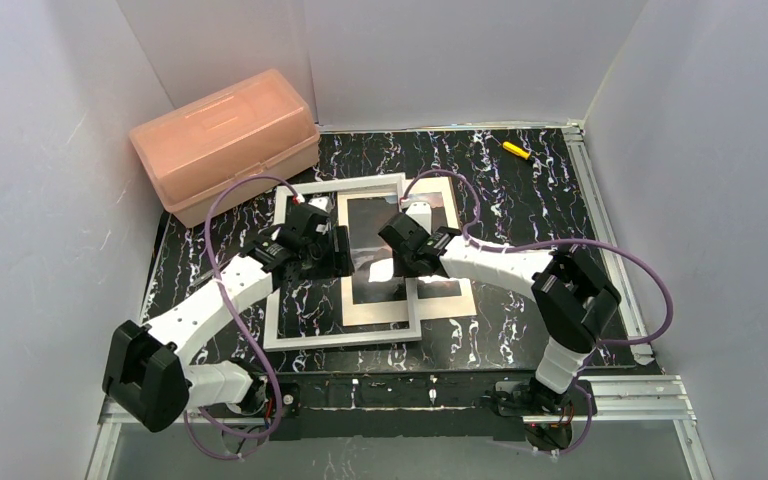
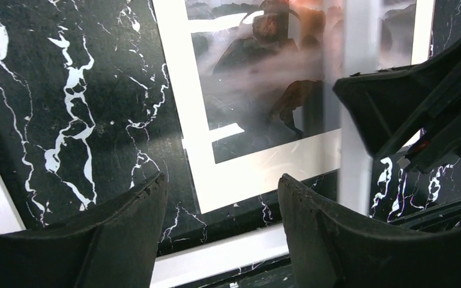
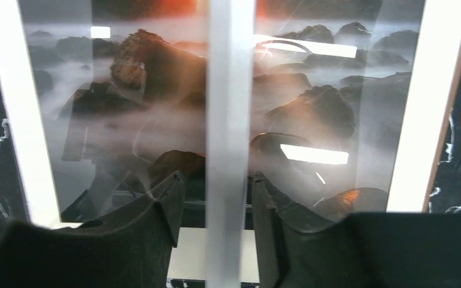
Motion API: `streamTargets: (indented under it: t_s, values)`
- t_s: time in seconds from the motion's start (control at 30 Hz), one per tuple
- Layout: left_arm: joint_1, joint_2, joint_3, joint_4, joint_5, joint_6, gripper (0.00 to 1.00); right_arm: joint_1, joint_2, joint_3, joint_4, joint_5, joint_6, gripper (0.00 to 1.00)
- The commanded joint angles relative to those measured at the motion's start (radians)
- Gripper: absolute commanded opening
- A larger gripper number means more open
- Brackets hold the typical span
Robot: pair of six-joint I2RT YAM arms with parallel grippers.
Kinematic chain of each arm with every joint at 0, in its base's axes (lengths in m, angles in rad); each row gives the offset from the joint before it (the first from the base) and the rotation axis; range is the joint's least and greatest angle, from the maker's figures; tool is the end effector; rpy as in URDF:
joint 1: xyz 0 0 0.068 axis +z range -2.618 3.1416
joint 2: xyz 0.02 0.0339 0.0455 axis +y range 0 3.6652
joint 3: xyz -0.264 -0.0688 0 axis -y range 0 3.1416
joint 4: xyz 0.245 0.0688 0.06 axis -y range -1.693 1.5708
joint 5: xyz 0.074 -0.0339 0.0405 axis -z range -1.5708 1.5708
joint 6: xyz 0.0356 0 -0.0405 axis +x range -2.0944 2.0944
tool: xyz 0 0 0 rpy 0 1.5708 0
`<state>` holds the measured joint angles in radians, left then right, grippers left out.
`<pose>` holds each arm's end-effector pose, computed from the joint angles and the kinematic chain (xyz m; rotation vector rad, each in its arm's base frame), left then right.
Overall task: Take the photo out of the frame
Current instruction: Place the photo frame item at the center of the board.
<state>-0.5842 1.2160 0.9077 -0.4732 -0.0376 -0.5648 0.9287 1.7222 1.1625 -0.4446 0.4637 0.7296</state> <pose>0.2157 -0.1410 0.2667 0.0045 2.4116 -0.5077 0.2260 0.2756 0.2059 -0.0752 2.4293 0.1337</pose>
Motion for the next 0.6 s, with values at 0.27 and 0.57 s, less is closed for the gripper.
streamTargets:
  t_s: [0.27,0.57]
  values:
    - [0.000,0.084,0.039,0.046,0.148,0.061,0.67,-0.137,-0.230,-0.178,0.091,-0.201,-0.061,0.66]
    - [-0.038,0.198,0.076,0.094,0.141,0.078,0.68,-0.347,-0.451,-0.443,0.071,-0.425,-0.096,0.66]
